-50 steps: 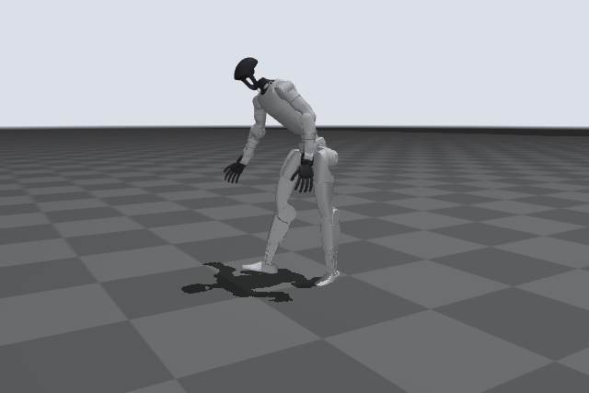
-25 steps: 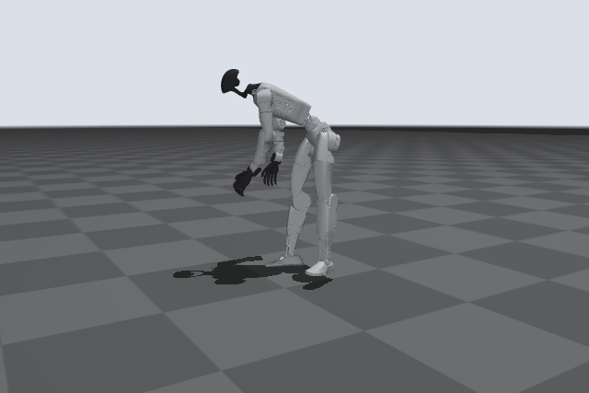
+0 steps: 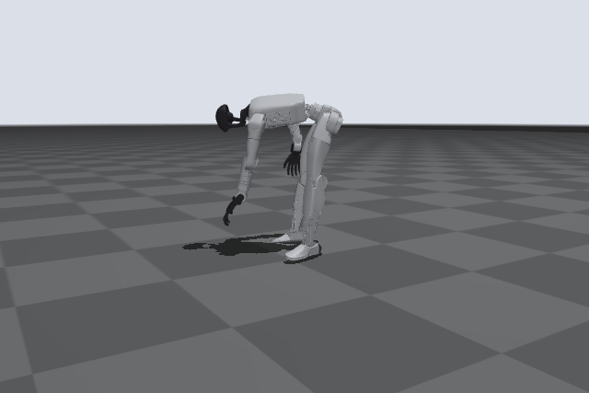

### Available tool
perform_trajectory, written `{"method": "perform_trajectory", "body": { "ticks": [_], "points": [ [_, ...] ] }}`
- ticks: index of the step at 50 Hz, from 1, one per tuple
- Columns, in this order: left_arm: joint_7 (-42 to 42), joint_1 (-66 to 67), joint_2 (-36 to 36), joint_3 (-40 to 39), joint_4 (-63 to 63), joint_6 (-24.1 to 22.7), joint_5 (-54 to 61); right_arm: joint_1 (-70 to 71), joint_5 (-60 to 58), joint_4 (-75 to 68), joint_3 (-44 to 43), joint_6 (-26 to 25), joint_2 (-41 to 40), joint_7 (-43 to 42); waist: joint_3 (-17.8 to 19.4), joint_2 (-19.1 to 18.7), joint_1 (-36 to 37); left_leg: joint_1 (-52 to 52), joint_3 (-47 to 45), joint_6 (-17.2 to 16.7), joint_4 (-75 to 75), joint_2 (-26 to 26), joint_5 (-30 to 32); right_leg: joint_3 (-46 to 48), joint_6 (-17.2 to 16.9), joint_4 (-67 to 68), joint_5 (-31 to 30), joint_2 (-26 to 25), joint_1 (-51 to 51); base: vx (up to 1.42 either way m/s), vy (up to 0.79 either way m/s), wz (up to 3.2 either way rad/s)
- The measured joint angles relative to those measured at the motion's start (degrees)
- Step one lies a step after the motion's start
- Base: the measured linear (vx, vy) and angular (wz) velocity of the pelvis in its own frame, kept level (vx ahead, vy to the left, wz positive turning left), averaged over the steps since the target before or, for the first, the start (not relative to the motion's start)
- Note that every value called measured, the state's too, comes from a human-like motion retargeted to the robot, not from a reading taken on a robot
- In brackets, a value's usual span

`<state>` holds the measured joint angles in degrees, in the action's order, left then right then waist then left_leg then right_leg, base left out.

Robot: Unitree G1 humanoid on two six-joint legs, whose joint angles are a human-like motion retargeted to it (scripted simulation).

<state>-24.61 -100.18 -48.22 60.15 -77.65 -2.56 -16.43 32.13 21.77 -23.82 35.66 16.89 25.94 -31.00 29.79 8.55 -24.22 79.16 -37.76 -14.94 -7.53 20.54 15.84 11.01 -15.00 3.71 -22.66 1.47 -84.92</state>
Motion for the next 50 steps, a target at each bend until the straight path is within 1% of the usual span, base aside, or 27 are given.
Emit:
{"method": "perform_trajectory", "body": {
  "ticks": [4, 8, 11, 13, 15, 16, 17, 18, 20, 22, 24, 26, 28, 30, 31, 33, 34, 35, 37, 38, 40, 41, 42, 45, 47, 48, 50],
  "points": [
    [0.16, 4.63, 4.69, 1.13, 2.83, -2.94, 0.73, 0.1, 1.24, -3.14, 0.79, -0.03, -0.76, 1.65, 0.0, -0.9, 0.39, 0.55, -0.24, 0.0, -0.5, -0.33, -0.8, -0.28, 0.0, -0.14, 0.1, 0.4, -0.35, 0.09, 0.07, 0.04],
    [-1.13, 11.65, 9.56, 0.13, 8.88, -6.29, 1.88, -0.6, 2.8, -6.26, 0.42, 0.11, -1.63, 3.95, 0.0, -1.74, 0.86, -1.18, -0.56, -0.01, 1.11, -1.34, -1.04, -0.42, 0.0, -0.42, 0.4, 0.74, 0.98, 0.07, 0.07, -0.07],
    [-4.97, 17.34, 11.95, -1.77, 17.01, -7.61, -0.73, -2.3, 3.49, -7.55, -1.07, 0.6, -1.68, 5.24, 0.0, -2.16, 1.58, -3.52, -1.04, -0.01, 2.71, -2.1, -1.03, -0.68, 0.0, -0.56, 0.7, 0.83, 2.61, 0.06, 0.03, -0.1],
    [-7.18, 20.19, 13.11, -3.21, 23.84, -7.92, -2.62, -3.17, 2.79, -7.8, -2.21, 0.88, -0.65, 5.84, 0.0, -3.7, 2.23, -3.21, -0.44, 0.03, 3.12, -2.29, -0.65, -0.46, 0.0, -0.73, 0.65, 1.11, 2.51, 0.0, 0.0, 0.0],
    [-7.72, 21.74, 13.57, -3.25, 29.58, -9.03, -3.71, -4.2, 2.64, -7.94, -3.3, 0.98, -0.2, 6.05, 0.0, -4.7, 2.88, -3.43, -0.02, 0.04, 3.32, -2.35, -0.7, -0.07, 0.0, -0.73, 0.85, 1.16, 2.85, 0.0, 0.0, 0.0],
    [-7.7, 21.73, 12.9, -3.24, 32.9, -8.87, -3.66, -4.15, 3.0, -7.85, -4.3, 0.71, 0.23, 6.63, 0.0, -3.48, 3.35, -3.78, -1.45, 0.79, 3.13, -2.26, -0.8, -1.16, 0.0, 0.3, 0.31, 0.92, 1.65, -0.07, -0.06, -0.13],
    [-7.49, 21.91, 12.38, -2.83, 35.74, -9.15, -3.61, -4.43, 3.22, -7.86, -4.91, 0.57, 0.54, 6.96, 0.0, -3.08, 3.69, -4.14, -2.01, 1.09, 3.05, -2.24, -0.9, -1.52, 0.0, 0.69, 0.18, 0.84, 1.4, 0.0, 0.0, 0.0],
    [-6.86, 22.46, 12.16, -1.65, 37.61, -10.29, -3.55, -5.35, 3.19, -8.05, -4.78, 0.66, 0.61, 6.78, 0.0, -4.32, 3.73, -4.51, -0.81, 0.44, 3.23, -2.38, -1.02, -0.45, 0.0, -0.23, 0.87, 1.04, 3.05, 0.1, 0.0, 0.11],
    [-5.38, 22.27, 11.03, 0.54, 40.82, -11.98, -2.75, -6.51, 3.34, -8.3, -5.02, 0.67, 1.24, 6.74, 0.0, -5.58, 3.97, -4.62, 0.21, 0.33, 3.12, -2.41, -0.99, 0.73, 0.0, -1.23, 0.88, 1.13, 4.37, 0.06, 0.01, 0.08],
    [-2.09, 21.09, 8.69, 2.75, 43.4, -13.74, -0.64, -7.18, 3.38, -8.5, -5.38, 0.15, 1.68, 7.07, 0.0, -5.61, 4.09, -5.19, 0.3, 0.32, 2.87, -2.4, -1.15, 1.23, 0.0, -1.75, 0.81, 1.09, 5.35, 0.02, -0.01, -0.1],
    [2.9, 19.88, 4.87, 4.04, 45.91, -15.82, 2.72, -8.04, 3.53, -8.45, -5.94, -0.7, 1.3, 7.58, 0.0, -4.27, 4.17, -7.03, -0.54, 0.02, 2.92, -2.51, -1.56, 1.29, 0.0, -2.13, 0.75, 0.87, 6.94, 0.03, 0.01, -0.26],
    [5.8, 18.82, 1.05, 2.83, 47.71, -17.2, 8.32, -8.02, 2.64, -8.15, -6.52, -1.54, 1.05, 7.68, 0.0, -3.81, 4.3, -7.05, -0.55, 0.0, 3.08, -2.78, -1.38, 1.58, 0.0, -2.56, 0.44, 1.06, 7.23, -0.01, 0.08, -0.07],
    [5.35, 18.68, -2.37, -1.5, 48.36, -18.3, 16.98, -7.87, 1.82, -7.6, -7.42, -2.13, 0.75, 7.1, 0.0, -3.53, 4.78, -6.85, -0.54, -0.02, 3.53, -3.22, -1.11, 1.82, 0.0, -2.94, 0.15, 1.33, 7.24, -0.02, 0.12, -0.01],
    [1.49, 19.65, -5.03, -9.09, 47.06, -20.21, 30.51, -7.73, 1.51, -6.77, -8.16, -2.42, 0.84, 5.66, 0.0, -3.4, 5.5, -6.89, -0.64, -0.04, 4.4, -3.86, -0.78, 1.85, 0.0, -3.43, -0.11, 1.65, 7.31, -0.01, 0.12, 0.01],
    [-1.73, 20.02, -5.62, -13.81, 45.0, -21.8, 38.9, -7.65, 1.83, -6.45, -8.52, -2.37, 0.93, 4.69, 0.0, -3.4, 6.1, -6.96, -0.62, -0.05, 4.94, -4.2, -0.61, 1.87, 0.0, -3.68, -0.17, 1.81, 7.39, 0.0, 0.12, 0.03],
    [-8.63, 19.65, -6.7, -23.52, 38.5, -24.69, 55.38, -7.46, 2.85, -6.0, -9.14, -2.18, 1.4, 2.76, 0.0, -3.54, 7.42, -7.17, -0.47, -0.06, 5.96, -4.86, -0.29, 1.92, 0.0, -4.18, -0.19, 2.14, 7.66, 0.02, 0.11, 0.04],
    [-11.82, 18.51, -7.69, -28.11, 33.1, -24.87, 62.01, -7.35, 3.47, -5.96, -9.31, -2.1, 1.92, 1.96, 0.0, -3.81, 8.09, -7.31, -0.3, -0.06, 6.38, -5.13, -0.17, 1.99, 0.0, -4.41, -0.14, 2.3, 7.9, 0.04, 0.1, 0.05],
    [-14.82, 17.02, -8.9, -32.52, 26.93, -24.44, 67.87, -7.23, 4.11, -5.98, -9.43, -2.03, 2.54, 1.24, 0.0, -4.15, 8.75, -7.46, -0.1, -0.06, 6.76, -5.37, -0.06, 2.08, 0.0, -4.63, -0.08, 2.45, 8.17, 0.04, 0.09, 0.06],
    [-16.93, 12.67, -13.21, -38.23, 10.72, -18.68, 73.25, -6.67, 5.2, -6.34, -8.94, -1.9, 4.67, 0.53, 0.0, -5.42, 9.71, -7.67, 0.41, -0.06, 7.21, -5.73, 0.06, 2.38, 0.0, -5.04, 0.07, 2.74, 8.82, 0.05, 0.09, 0.1],
    [-17.0, 11.31, -15.4, -39.54, 4.01, -15.63, 73.74, -6.34, 5.57, -6.61, -8.87, -1.82, 5.34, 0.32, 0.0, -5.93, 10.34, -7.61, 0.75, -0.06, 7.33, -5.88, 0.11, 2.65, 0.0, -5.18, 0.16, 2.89, 9.07, 0.04, 0.08, 0.16],
    [-15.78, 10.89, -18.08, -39.86, -4.53, -12.2, 74.27, -5.3, 5.97, -7.28, -8.76, -1.79, 6.15, -0.2, 0.0, -6.6, 11.73, -7.28, 1.47, -0.06, 7.5, -6.2, 0.23, 3.3, 0.0, -5.35, 0.36, 3.24, 9.37, 0.04, 0.09, 0.23],
    [-13.98, 11.93, -18.09, -39.35, -5.92, -12.46, 75.4, -4.47, 5.98, -7.85, -8.58, -1.9, 6.3, -0.53, 0.0, -6.64, 12.43, -7.1, 1.72, -0.06, 7.5, -6.41, 0.25, 3.6, 0.0, -5.38, 0.43, 3.47, 9.52, 0.03, 0.09, 0.3],
    [-11.73, 13.41, -17.78, -39.01, -6.65, -13.15, 76.94, -3.53, 5.99, -8.54, -8.36, -2.06, 6.35, -0.84, 0.0, -6.6, 13.14, -6.93, 1.91, -0.06, 7.44, -6.62, 0.25, 3.89, 0.0, -5.4, 0.49, 3.72, 9.69, 0.02, 0.1, 0.33],
    [-1.71, 21.97, -14.3, -39.52, -3.17, -17.64, 84.01, 0.54, 6.61, -11.68, -6.38, -2.91, 6.02, -0.99, 0.0, -6.18, 15.29, -6.3, 2.22, -0.06, 6.7, -7.21, 0.11, 4.84, 0.0, -5.46, 0.55, 4.57, 10.35, 0.02, 0.12, 0.33],
    [0.03, 27.56, -12.04, -45.65, -0.47, -19.64, 88.38, 3.18, 3.37, -13.81, -7.69, -4.61, 3.1, -2.96, 0.0, -5.71, 15.64, -5.85, 2.44, -0.06, 5.78, -7.42, -0.23, 5.46, 0.0, -5.49, 0.68, 5.11, 10.94, 0.03, 0.13, 0.3],
    [2.32, 30.52, -10.59, -45.11, 0.61, -19.47, 88.61, 5.23, 4.7, -14.52, -6.03, -4.73, 3.39, -2.8, 0.0, -5.76, 15.87, -5.35, 2.63, -0.06, 5.29, -7.52, -0.37, 5.92, 0.0, -5.44, 0.73, 5.4, 11.07, 0.02, 0.15, 0.25],
    [4.04, 34.86, -8.05, -47.34, 1.35, -19.13, 89.69, 9.53, 5.18, -17.17, -5.17, -5.57, 2.26, -3.62, 0.0, -5.34, 15.81, -4.65, 3.06, -0.06, 4.03, -7.63, -1.04, 6.57, 0.0, -5.28, 0.95, 5.91, 11.48, 0.01, 0.16, 0.16]
  ]
}}
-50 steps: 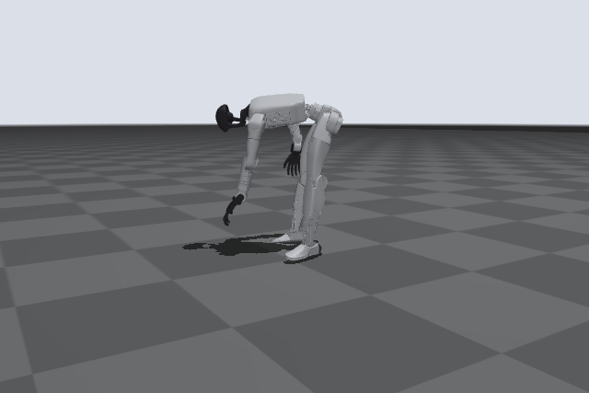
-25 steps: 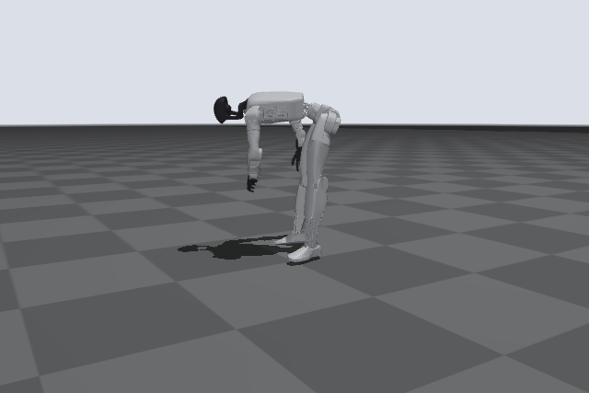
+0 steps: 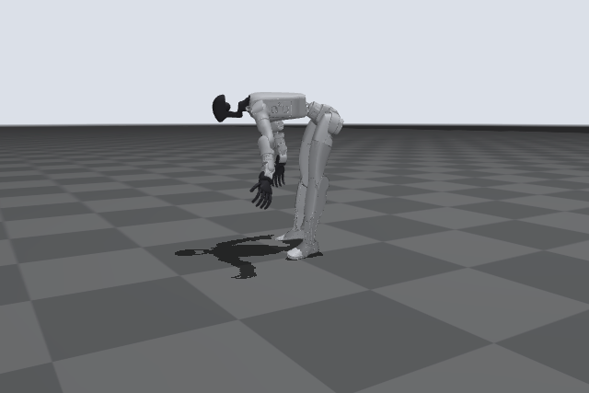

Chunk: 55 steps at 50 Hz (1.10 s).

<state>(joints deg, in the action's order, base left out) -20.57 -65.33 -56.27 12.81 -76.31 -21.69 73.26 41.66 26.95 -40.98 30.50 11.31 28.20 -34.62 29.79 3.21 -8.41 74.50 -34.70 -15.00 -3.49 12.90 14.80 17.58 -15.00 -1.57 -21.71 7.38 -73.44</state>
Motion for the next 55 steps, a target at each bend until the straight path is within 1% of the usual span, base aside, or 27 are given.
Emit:
{"method": "perform_trajectory", "body": {
  "ticks": [6, 9, 12, 14, 16, 18, 20, 22, 25, 27, 30, 31, 32, 33, 35, 37, 38, 39, 40, 43, 44, 45, 48, 50, 51, 52, 55],
  "points": [
    [1.32, 9.62, 8.27, -3.35, 4.09, 0.22, -0.42, 13.18, 0.92, -8.11, 4.12, -2.56, -8.58, -0.39, 0.0, 3.42, -1.09, 0.62, 2.27, 0.0, -2.99, -0.52, -2.78, 0.55, 0.0, 0.61, 0.45, 1.31, 1.77, 0.03, 0.2, -0.05],
    [1.88, 12.71, 12.55, -2.96, 7.26, 0.81, -3.27, 17.44, -0.75, -10.82, 5.0, -4.18, -12.95, 0.34, 0.0, 5.34, -1.07, -0.17, 3.75, 0.0, -3.75, -1.05, -3.93, 0.54, 0.0, 1.29, 1.22, 1.98, 3.54, 0.06, 0.19, 0.05],
    [3.62, 16.59, 16.48, -0.38, 11.02, 2.84, -12.02, 19.89, -4.47, -12.59, 6.99, -6.0, -16.08, 3.27, 0.0, 7.15, -0.54, -2.27, 5.3, 0.0, -4.94, -1.73, -5.62, 0.66, 0.0, 2.58, 2.58, 3.03, 6.63, 0.12, 0.2, 0.3],
    [5.19, 18.41, 18.53, 2.18, 13.3, 3.92, -19.42, 20.5, -4.01, -11.99, 7.51, -5.05, -17.45, 3.94, 0.0, 7.22, 0.21, -3.47, 6.99, 0.0, -5.06, -2.47, -6.49, 1.95, 0.0, 3.48, 3.49, 3.99, 8.7, 0.21, 0.2, 0.54],
    [5.84, 20.53, 20.8, 4.64, 16.15, 4.87, -28.34, 20.52, -6.33, -11.56, 8.62, -4.91, -17.88, 4.93, 0.0, 7.25, 1.47, -5.61, 8.58, 0.0, -5.14, -3.31, -7.76, 3.53, 0.0, 4.92, 4.41, 5.38, 11.28, 0.31, 0.21, 0.6],
    [5.75, 23.22, 22.97, 6.99, 18.17, 5.81, -36.17, 19.09, -9.93, -10.55, 10.73, -5.23, -17.98, 5.66, 0.0, 8.48, 2.94, -9.69, 8.97, 0.0, -6.84, -3.67, -10.56, 3.47, 0.0, 9.33, 6.17, 7.37, 14.04, 0.38, 0.2, 0.4],
    [5.02, 25.84, 24.69, 9.22, 20.02, 6.39, -42.62, 17.88, -14.26, -9.75, 12.81, -5.93, -18.09, 5.77, 0.0, 8.85, 4.73, -13.25, 10.28, 0.0, -8.83, -3.37, -13.13, 2.81, 0.33, 16.06, 8.54, 8.69, 15.6, 0.35, 0.11, 0.34],
    [3.91, 27.34, 25.88, 10.78, 21.55, 6.64, -46.11, 18.0, -18.53, -9.32, 14.6, -6.95, -17.98, 5.74, 0.0, 8.01, 6.53, -14.38, 12.48, 0.81, -10.52, -2.54, -14.3, 0.73, 1.37, 22.6, 9.81, 7.8, 14.49, 0.2, 0.0, 0.42],
    [2.08, 29.52, 27.68, 11.78, 23.29, 6.34, -46.53, 18.59, -24.3, -9.54, 17.26, -8.8, -18.13, 5.97, 0.0, 6.72, 7.95, -16.15, 15.8, 1.61, -12.74, -2.48, -15.91, -5.18, 0.57, 29.64, 11.36, 5.51, 12.48, 0.18, -0.05, 0.86],
    [0.91, 31.1, 28.85, 11.52, 24.46, 5.52, -44.59, 19.19, -27.86, -10.34, 19.02, -10.03, -18.41, 6.19, 0.0, 5.94, 8.1, -17.75, 17.78, 1.56, -12.91, -3.34, -16.37, -6.86, 0.14, 29.68, 11.87, 4.84, 12.19, 0.2, -0.09, 1.23],
    [-1.07, 33.24, 30.56, 10.67, 26.44, 3.72, -40.64, 20.56, -32.99, -12.27, 21.7, -11.86, -18.6, 6.15, 0.0, 5.03, 7.59, -21.11, 20.47, 1.2, -9.66, -6.01, -15.57, -4.95, 0.75, 22.71, 11.73, 6.02, 13.4, 0.21, -0.13, 1.53],
    [-3.35, 33.43, 31.49, 10.68, 27.32, 3.01, -35.79, 21.3, -34.37, -12.55, 24.54, -13.59, -17.88, 6.35, 0.0, 4.43, 7.1, -25.94, 21.96, 1.84, 0.0, -8.29, -11.04, -4.16, 1.07, 15.93, 10.13, 6.22, 15.33, 0.21, -0.17, 1.77],
    [-4.98, 33.82, 32.29, 10.6, 28.15, 2.31, -32.41, 21.87, -35.74, -13.0, 26.58, -14.93, -17.34, 6.42, 0.0, 3.89, 6.66, -29.51, 23.35, 2.08, 6.85, -10.09, -7.91, -3.36, 1.03, 10.31, 9.2, 6.51, 16.8, 0.22, -0.2, 1.9],
    [-5.29, 34.63, 32.85, 10.34, 28.86, 1.61, -31.97, 22.1, -37.11, -13.81, 26.98, -15.46, -17.18, 6.22, 0.0, 3.47, 6.34, -30.54, 24.53, 1.54, 8.08, -10.96, -7.61, -2.54, 0.26, 7.0, 9.59, 6.96, 17.32, 0.21, -0.29, 1.92],
    [-6.02, 36.43, 33.78, 9.65, 30.83, 0.13, -31.29, 22.88, -39.84, -15.96, 27.11, -16.44, -16.98, 5.47, 0.0, 2.16, 5.94, -30.67, 27.4, 0.0, 8.49, -11.29, -7.63, -0.97, 0.0, 1.08, 10.71, 6.3, 17.61, 0.16, -0.43, 1.89],
    [-6.27, 38.44, 34.41, 8.8, 33.98, -1.5, -31.36, 24.9, -44.96, -20.41, 26.2, -17.49, -16.63, 4.26, 0.0, 1.39, 5.83, -28.94, 29.1, 0.0, 7.74, -12.62, -7.79, -1.47, 0.0, -1.8, 11.57, 6.33, 15.7, 0.06, -0.38, 1.86],
    [-4.39, 39.26, 34.68, 8.63, 35.74, -2.02, -32.99, 26.77, -46.03, -22.24, 26.05, -16.96, -15.63, 5.23, 0.0, 1.61, 5.99, -26.23, 28.26, 0.0, 5.49, -14.17, -8.49, -2.56, 0.0, -0.56, 12.21, 7.56, 12.49, 0.04, -0.36, 1.82],
    [-4.32, 39.79, 35.32, 8.6, 37.05, -1.97, -31.98, 27.71, -44.42, -22.19, 27.09, -17.03, -13.97, 6.63, 0.0, 0.48, 6.33, -25.89, 30.1, 0.0, 6.24, -13.98, -8.01, -1.95, 0.0, -1.46, 11.5, 7.19, 12.34, 0.1, -0.49, 1.7],
    [-5.16, 40.18, 36.15, 8.63, 38.13, -1.64, -29.65, 28.17, -41.47, -21.2, 28.72, -17.41, -11.97, 8.25, 0.0, -1.31, 6.75, -26.74, 33.27, 0.0, 8.49, -12.92, -6.96, -0.5, 0.0, -3.43, 10.13, 6.02, 13.71, 0.13, -0.6, 1.65],
    [-4.25, 42.0, 37.72, 10.31, 44.12, -3.05, -29.5, 34.41, -48.15, -24.12, 35.89, -19.77, -3.3, 11.59, 0.0, -5.75, 8.6, -22.05, 36.06, 0.0, 8.49, -12.73, -5.51, 4.24, 0.0, -3.43, 4.39, 6.96, 10.65, 0.03, -0.49, 1.73],
    [-3.07, 43.27, 37.1, 9.98, 46.67, -3.59, -31.15, 36.6, -49.19, -26.84, 34.3, -19.26, -2.18, 11.43, 0.0, -5.31, 9.32, -19.07, 34.09, 0.0, 7.01, -13.15, -5.55, 4.86, 0.0, -2.29, 2.54, 7.77, 7.63, -0.1, -0.32, 1.56],
    [-1.27, 44.97, 35.83, 9.14, 49.5, -4.09, -33.26, 38.56, -49.44, -30.2, 30.85, -18.18, -2.03, 10.95, 0.0, -3.81, 10.05, -15.54, 30.85, 0.0, 4.77, -13.81, -5.9, 4.89, 0.0, -0.57, 0.87, 8.83, 3.77, -0.12, -0.33, 1.46],
    [0.17, 48.09, 33.7, 7.93, 54.77, -4.32, -35.85, 46.21, -52.99, -36.93, 30.42, -17.36, 1.81, 13.09, 0.0, -5.41, 11.28, -8.82, 27.29, 0.0, 3.15, -11.47, -4.51, 9.01, 0.0, 1.07, -1.2, 8.24, -1.46, -0.09, -0.44, 1.47],
    [0.69, 50.76, 35.55, 6.64, 57.25, -3.3, -35.84, 49.49, -56.08, -38.78, 31.41, -17.77, 6.59, 13.61, 0.0, -9.34, 12.05, -6.39, 25.9, 0.0, 2.94, -9.62, -3.11, 12.59, 0.0, 3.71, 0.15, 7.84, -3.3, -0.09, -0.42, 1.36],
    [0.74, 50.82, 35.74, 6.09, 58.24, -3.01, -35.74, 52.93, -56.05, -40.18, 32.71, -17.6, 7.94, 14.69, 0.0, -10.31, 12.21, -3.52, 25.43, 0.0, 2.57, -9.11, -2.41, 13.55, 0.0, 3.94, 0.29, 7.96, -5.31, -0.05, -0.32, 1.45],
    [1.05, 51.28, 35.83, 5.8, 58.9, -2.74, -35.73, 55.5, -55.76, -41.45, 33.36, -17.55, 9.02, 15.7, 0.0, -10.87, 12.5, -1.92, 24.68, 0.0, 2.98, -8.64, -1.72, 14.26, 0.0, 4.29, 0.57, 7.84, -6.83, 0.01, -0.29, 1.06],
    [3.41, 54.2, 35.89, 5.87, 58.95, -1.71, -35.28, 58.41, -52.82, -44.08, 31.37, -17.85, 10.27, 18.46, 0.0, -10.18, 13.76, -3.35, 22.27, 0.0, 8.36, -7.8, 0.52, 14.75, 0.0, 5.7, 1.78, 6.67, -8.99, 0.04, -0.24, 0.45]
  ]
}}
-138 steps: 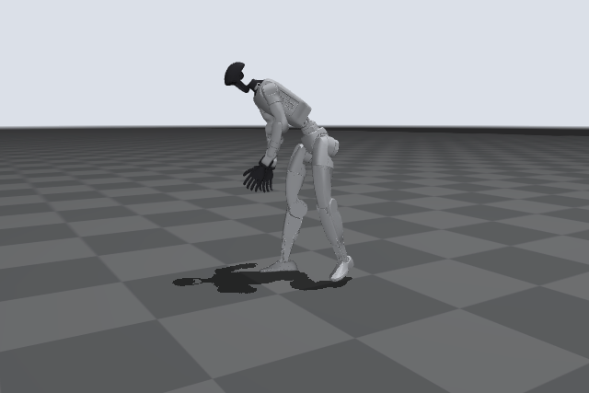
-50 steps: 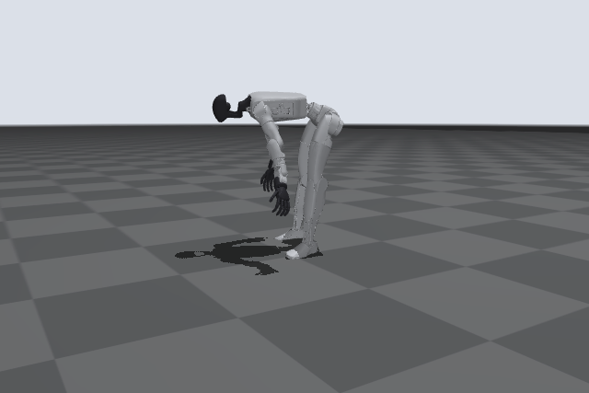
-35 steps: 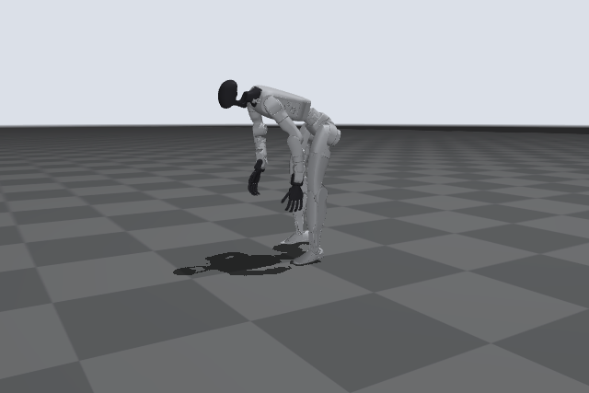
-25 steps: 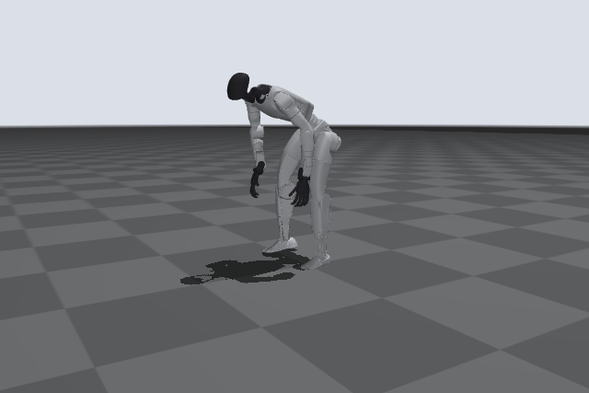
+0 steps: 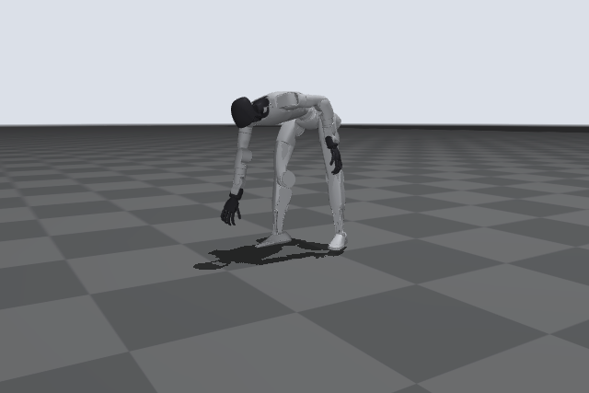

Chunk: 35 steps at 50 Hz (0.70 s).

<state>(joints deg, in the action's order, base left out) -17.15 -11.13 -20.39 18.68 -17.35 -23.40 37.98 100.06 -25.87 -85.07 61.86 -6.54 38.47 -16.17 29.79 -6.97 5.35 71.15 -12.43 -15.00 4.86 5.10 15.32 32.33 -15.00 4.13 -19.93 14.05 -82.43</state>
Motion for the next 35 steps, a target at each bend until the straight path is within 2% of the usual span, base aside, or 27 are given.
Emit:
{"method": "perform_trajectory", "body": {
  "ticks": [2, 7, 15, 20, 22, 25, 28, 30, 35],
  "points": [
    [1.39, 0.04, 1.02, -0.92, -0.5, 1.33, 1.42, 2.34, 2.92, -0.92, -0.84, 0.61, 0.11, 2.14, 0.0, -0.27, -0.05, 2.27, 0.5, 0.0, -0.04, 0.1, 0.3, 0.15, 0.0, 0.56, 0.11, 0.38, -2.13, 0.05, -0.11, 0.61],
    [4.21, 1.56, 2.94, -0.73, -3.86, 2.89, 1.11, -2.67, 9.54, 1.02, -6.47, 3.35, -2.75, 4.38, 0.0, 0.46, 0.34, -0.23, -0.69, 0.0, 0.14, 0.7, -1.35, -0.73, 0.0, 3.41, 2.28, 0.01, -1.98, 0.08, -0.11, -0.21],
    [3.61, 3.84, 5.66, -4.26, -4.48, 2.57, 1.22, -16.31, 6.68, 18.08, -8.89, 6.98, -7.63, -5.7, 0.0, 0.86, -0.22, -6.38, -1.19, 0.0, 0.14, 1.84, -2.57, -1.96, 0.0, 4.91, 4.68, -0.43, 3.33, 0.09, -0.05, -0.5],
    [2.92, 7.53, 7.65, -6.45, -2.64, 2.67, 2.55, -21.27, 6.62, 31.92, -5.93, 7.02, -3.13, -9.45, -1.26, 0.3, -0.41, -10.64, -1.15, 0.0, 0.14, 3.01, -3.57, -2.04, 0.0, 4.3, 6.09, -1.56, 7.87, 0.11, -0.05, -0.51],
    [3.94, 8.67, 7.5, -6.62, -2.47, 2.39, 2.7, -21.0, 6.11, 32.73, -6.25, 6.57, -1.9, -11.67, -1.68, 0.53, -0.62, -11.72, -1.4, 0.0, 0.14, 3.28, -3.78, -2.18, 0.0, 3.79, 6.25, -2.0, 9.05, 0.06, -0.03, -0.37],
    [3.82, 10.0, 7.2, -6.98, -2.33, 1.91, 3.39, -19.29, 8.56, 32.33, -6.27, 5.85, -0.23, -14.78, -2.2, 1.09, -1.15, -12.36, -1.87, 0.0, 0.14, 3.55, -3.88, -2.42, 0.0, 3.1, 6.1, -2.57, 9.7, 0.02, -0.03, -0.24],
    [3.4, 10.82, 6.22, -6.92, -2.42, 1.89, 0.81, -15.73, 7.79, 26.51, -12.33, 4.0, -0.7, -17.03, -2.23, 1.39, -1.51, -11.84, -2.34, 0.0, 0.14, 3.7, -3.92, -2.85, 0.0, 3.21, 5.94, -2.92, 8.66, -0.02, 0.0, -0.03],
    [4.21, 10.09, 4.8, -6.84, -2.35, 1.47, 1.09, -10.5, 8.1, 20.66, -13.07, 3.2, -1.22, -15.23, 0.0, 2.09, -1.92, -12.05, -3.15, 0.0, 0.14, 3.36, -3.84, -3.57, 0.0, 3.48, 5.5, -2.91, 8.12, -0.08, 0.01, -0.1],
    [5.45, 8.83, 3.34, -5.17, -2.67, 1.93, 1.81, -0.23, 4.28, 6.07, -10.35, 1.21, -1.31, -5.56, 0.0, 0.82, -0.67, -7.87, -3.55, 0.0, 0.14, 3.29, -3.24, -3.64, 0.0, 4.22, 4.53, -2.86, 3.06, -0.07, -0.02, 0.31]
  ]
}}
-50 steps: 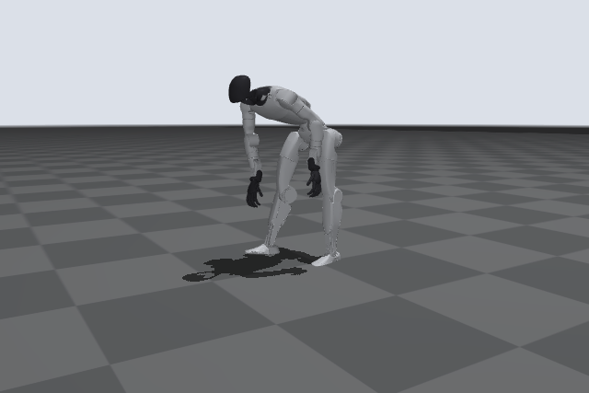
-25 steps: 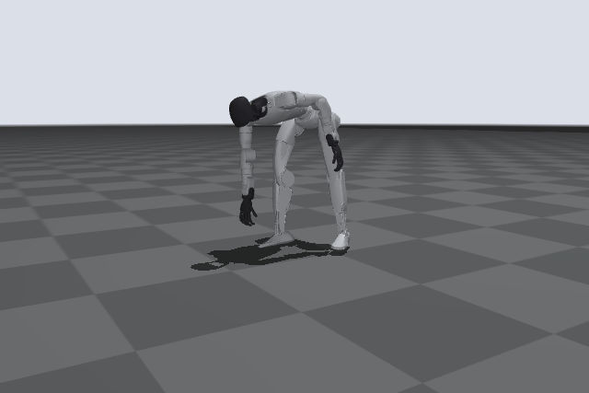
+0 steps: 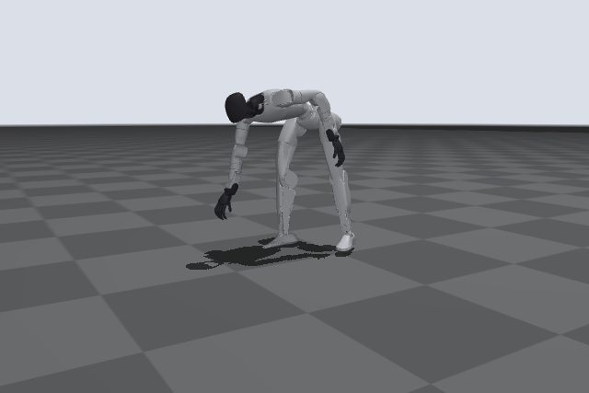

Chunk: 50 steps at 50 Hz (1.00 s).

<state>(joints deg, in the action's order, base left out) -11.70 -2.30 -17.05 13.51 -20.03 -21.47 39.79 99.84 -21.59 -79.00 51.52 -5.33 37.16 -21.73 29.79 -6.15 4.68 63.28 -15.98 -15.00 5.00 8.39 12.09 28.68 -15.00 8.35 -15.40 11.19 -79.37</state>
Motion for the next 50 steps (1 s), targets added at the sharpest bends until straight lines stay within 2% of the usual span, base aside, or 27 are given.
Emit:
{"method": "perform_trajectory", "body": {
  "ticks": [4, 9, 18, 23, 25, 27, 30, 31, 33, 37, 40, 42, 45, 46, 47, 48, 50],
  "points": [
    [-0.65, -0.73, 2.06, 1.17, 0.62, 0.33, 0.4, 3.94, -4.07, -4.66, 3.85, -1.04, 0.35, 4.98, -0.11, -3.2, 1.81, 3.99, 0.27, 0.0, 0.0, 0.33, 0.75, 0.7, 0.0, 0.58, -0.45, -0.09, -4.29, -0.07, -0.06, 0.59],
    [0.19, 0.61, 2.24, 1.42, 1.36, 0.39, 1.18, 2.36, -4.3, -4.19, 5.32, 0.76, -2.33, 7.6, 0.0, -4.54, 2.84, 6.38, -0.69, 0.0, 0.0, 0.22, 1.09, 0.38, 0.0, 0.34, -1.09, -0.47, -7.21, -0.05, -0.04, 0.39],
    [1.38, 3.49, 3.18, 0.51, 1.38, 0.96, -1.53, -9.13, 1.27, 5.71, 0.76, 5.91, -5.31, 3.92, 0.0, -5.95, 1.96, 0.76, -2.72, 0.0, 0.0, -0.16, 0.44, -1.78, 0.0, -0.42, -0.65, -0.99, -2.51, 0.04, -0.01, -0.39],
    [1.34, 3.81, 4.64, -0.33, 0.31, 1.7, -2.37, -16.33, 11.45, 11.6, -5.16, 6.96, -4.94, 1.09, -0.69, -6.26, 0.12, -7.16, -4.12, 0.0, 0.0, -0.06, -0.29, -3.69, 0.0, -1.3, 0.71, -1.64, 5.1, 0.12, -0.01, -0.96],
    [2.43, 3.39, 4.47, 0.03, -0.56, 1.6, -2.08, -18.96, 19.94, 12.91, -7.84, 8.08, -4.42, 1.41, 0.0, -6.0, -0.86, -11.72, -5.21, 0.0, 0.0, -0.47, -0.76, -4.81, 0.0, -1.98, 1.22, -1.82, 9.47, 0.14, 0.03, -1.03],
    [1.89, 2.79, 5.48, -0.02, -1.28, 1.91, -3.68, -20.37, 20.85, 13.23, -8.78, 7.79, -2.47, 0.94, -0.6, -7.17, -1.71, -15.1, -5.45, 0.0, 0.0, -0.08, -1.29, -5.35, 0.0, -2.4, 2.13, -2.21, 12.85, 0.19, 0.0, -0.91],
    [2.35, 2.67, 6.1, 0.26, -1.82, 2.75, -3.15, -24.39, 31.02, 13.46, -14.21, 8.18, -0.58, 2.26, -0.95, -7.56, -3.01, -21.35, -6.44, 0.0, 0.0, 0.12, -2.27, -6.72, 0.0, -3.19, 3.47, -2.75, 18.84, 0.2, 0.01, -0.92],
    [2.88, 2.41, 5.69, 0.86, -1.88, 2.17, -2.41, -25.55, 38.01, 13.3, -16.15, 10.1, 0.38, 1.77, -0.38, -7.47, -3.53, -23.42, -7.06, 0.0, -0.09, -0.15, -2.4, -7.29, 0.0, -3.57, 3.59, -2.86, 20.83, 0.15, 0.03, -0.87],
    [2.37, 2.15, 5.86, 1.57, -1.97, 1.95, -2.26, -27.81, 47.58, 12.69, -20.76, 12.27, 2.76, 0.19, -0.29, -8.15, -4.32, -26.56, -7.71, 0.02, -1.71, 0.48, -3.65, -8.23, 0.0, -3.93, 4.43, -3.4, 24.38, 0.18, -0.01, -0.86],
    [2.82, 1.76, 4.09, 3.25, -1.5, 3.06, -6.1, -29.79, 62.58, 8.57, -36.58, 14.05, 8.2, -4.01, 0.0, -8.98, -6.04, -29.43, -9.23, 0.23, -9.67, 2.45, -7.41, -10.5, 0.0, -3.87, 6.12, -4.21, 29.68, 0.16, -0.03, -0.76],
    [0.27, 0.54, 2.07, 4.83, 0.0, 2.91, -6.33, -29.53, 70.76, 4.13, -43.83, 14.57, 13.17, -7.87, 0.0, -8.44, -7.6, -27.99, -10.2, 2.63, -18.92, 3.5, -9.91, -12.57, 0.0, -4.03, 6.3, -3.74, 31.67, 0.08, 0.05, -0.54],
    [-1.59, -1.53, 1.74, 6.1, 0.91, 2.99, -4.53, -28.95, 81.1, 2.31, -45.18, 15.94, 16.41, -9.19, 0.0, -8.06, -8.46, -24.38, -10.02, 5.13, -27.87, 4.56, -11.93, -14.03, 0.0, -3.91, 6.18, -3.13, 31.79, 0.02, 0.13, -0.49],
    [-2.55, -5.15, 0.11, 6.7, 1.51, 3.53, -5.59, -26.95, 85.96, -1.6, -46.51, 15.17, 20.0, -8.36, 0.0, -7.29, -8.8, -17.72, -8.72, 7.3, -40.58, 7.06, -14.44, -16.6, 0.0, -2.52, 6.26, -3.61, 30.28, -0.02, 0.14, -0.84],
    [-2.34, -6.22, -0.58, 7.22, 1.5, 3.42, -5.95, -27.09, 87.25, -2.35, -46.44, 15.36, 20.37, -7.82, 0.0, -7.3, -9.07, -16.79, -7.59, 6.44, -42.14, 7.54, -14.73, -16.76, 0.0, -2.66, 6.56, -4.17, 30.97, 0.02, 0.09, -0.92],
    [-1.96, -7.48, -1.21, 7.77, 1.13, 3.62, -6.67, -27.84, 85.24, -3.14, -44.93, 13.9, 20.55, -5.31, 0.0, -7.11, -9.21, -16.02, -6.65, 5.83, -43.3, 7.89, -15.07, -17.1, 0.0, -2.64, 6.87, -4.63, 31.57, 0.07, 0.08, -0.86],
    [-1.22, -9.12, -1.74, 8.39, 0.06, 4.41, -8.09, -29.78, 76.64, -3.99, -40.55, 9.17, 20.31, 1.13, 0.0, -6.54, -9.09, -15.57, -6.1, 5.7, -43.68, 7.99, -15.48, -17.78, 0.0, -2.3, 7.19, -4.9, 31.96, 0.0, 0.09, -1.14],
    [-3.64, -13.63, -2.12, 7.74, -1.77, 5.46, -9.95, -29.94, 70.26, -4.33, -37.28, 6.66, 18.97, 7.13, 0.0, -3.42, -7.48, -12.9, -7.71, 6.88, -44.2, 9.38, -16.24, -21.54, 0.0, 0.31, 6.71, -6.26, 28.37, -0.05, 0.07, -1.31]
  ]
}}
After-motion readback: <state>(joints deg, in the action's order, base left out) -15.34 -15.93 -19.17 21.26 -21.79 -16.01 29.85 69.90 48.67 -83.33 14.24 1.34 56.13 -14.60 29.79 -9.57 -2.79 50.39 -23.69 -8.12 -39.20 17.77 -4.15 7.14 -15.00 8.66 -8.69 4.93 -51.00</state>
